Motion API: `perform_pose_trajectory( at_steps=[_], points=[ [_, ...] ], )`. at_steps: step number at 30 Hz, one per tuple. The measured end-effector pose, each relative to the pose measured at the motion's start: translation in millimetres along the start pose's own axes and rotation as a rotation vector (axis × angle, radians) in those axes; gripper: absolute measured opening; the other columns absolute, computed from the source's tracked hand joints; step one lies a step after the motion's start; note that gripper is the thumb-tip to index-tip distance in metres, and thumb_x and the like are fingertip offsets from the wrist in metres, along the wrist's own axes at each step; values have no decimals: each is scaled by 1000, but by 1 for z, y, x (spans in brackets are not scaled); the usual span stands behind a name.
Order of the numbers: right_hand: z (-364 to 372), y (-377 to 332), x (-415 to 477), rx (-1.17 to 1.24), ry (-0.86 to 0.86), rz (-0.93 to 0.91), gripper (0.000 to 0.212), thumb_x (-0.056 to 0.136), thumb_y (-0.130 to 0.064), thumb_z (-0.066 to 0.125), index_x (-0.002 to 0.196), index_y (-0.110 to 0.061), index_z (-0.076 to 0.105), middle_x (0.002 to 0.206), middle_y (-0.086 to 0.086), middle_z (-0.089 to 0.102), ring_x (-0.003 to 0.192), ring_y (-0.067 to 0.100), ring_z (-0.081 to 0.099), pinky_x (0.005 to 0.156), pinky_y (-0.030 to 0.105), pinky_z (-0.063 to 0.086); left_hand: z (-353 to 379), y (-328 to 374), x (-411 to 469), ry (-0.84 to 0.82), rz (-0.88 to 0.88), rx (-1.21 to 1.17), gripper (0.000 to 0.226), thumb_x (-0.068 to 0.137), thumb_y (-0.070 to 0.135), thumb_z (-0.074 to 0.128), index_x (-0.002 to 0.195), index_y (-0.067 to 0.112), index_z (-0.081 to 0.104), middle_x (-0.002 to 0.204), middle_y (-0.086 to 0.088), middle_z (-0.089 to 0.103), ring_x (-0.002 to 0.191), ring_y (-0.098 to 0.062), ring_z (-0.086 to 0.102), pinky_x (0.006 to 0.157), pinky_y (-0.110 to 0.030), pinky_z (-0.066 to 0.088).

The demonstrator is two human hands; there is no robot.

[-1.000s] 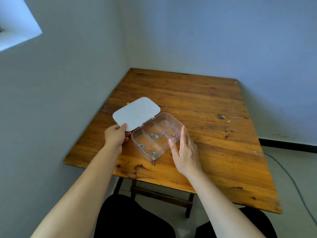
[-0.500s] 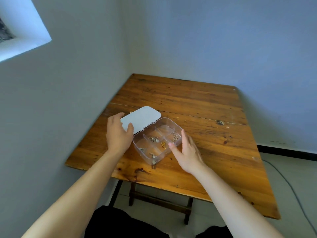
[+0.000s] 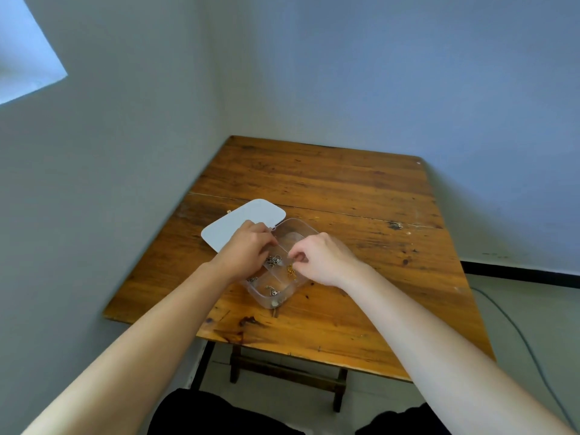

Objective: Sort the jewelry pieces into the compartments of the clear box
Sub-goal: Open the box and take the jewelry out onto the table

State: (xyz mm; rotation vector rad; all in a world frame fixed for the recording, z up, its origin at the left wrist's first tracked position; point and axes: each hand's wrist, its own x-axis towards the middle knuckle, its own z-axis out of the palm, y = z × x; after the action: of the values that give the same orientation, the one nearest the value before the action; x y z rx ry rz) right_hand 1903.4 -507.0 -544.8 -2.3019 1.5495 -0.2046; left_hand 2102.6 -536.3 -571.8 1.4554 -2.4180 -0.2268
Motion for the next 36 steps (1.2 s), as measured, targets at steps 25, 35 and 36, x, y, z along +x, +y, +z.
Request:
perform_pose_trajectory(
  at_steps=[25, 35, 36],
  points=[
    [-11, 9, 4, 286, -119, 161, 25, 101, -27, 55, 92, -14, 75, 82, -19, 63, 74, 12, 64, 71, 37, 57, -19, 31, 32, -465, 25, 512, 28, 94, 42, 60, 120, 35, 70, 112, 3, 69, 112, -21, 45, 74, -32, 33],
    [-20, 32, -19, 974, 232, 279, 12, 105, -28, 50, 107, -24, 61, 109, -3, 72, 99, 11, 71, 82, 28, 61, -9, 29, 26, -302, -132, 302, 19, 91, 39, 65, 101, 25, 74, 100, 1, 70, 106, -17, 53, 69, -28, 41],
    [-22, 35, -21, 1044, 259, 293, 13, 106, -27, 50, 110, -22, 61, 109, -2, 72, 100, 11, 71, 83, 29, 61, -11, 28, 25, -274, -173, 189, 15, 91, 36, 65, 96, 25, 74, 96, 2, 70, 98, -15, 57, 66, -27, 43]
  ],
)
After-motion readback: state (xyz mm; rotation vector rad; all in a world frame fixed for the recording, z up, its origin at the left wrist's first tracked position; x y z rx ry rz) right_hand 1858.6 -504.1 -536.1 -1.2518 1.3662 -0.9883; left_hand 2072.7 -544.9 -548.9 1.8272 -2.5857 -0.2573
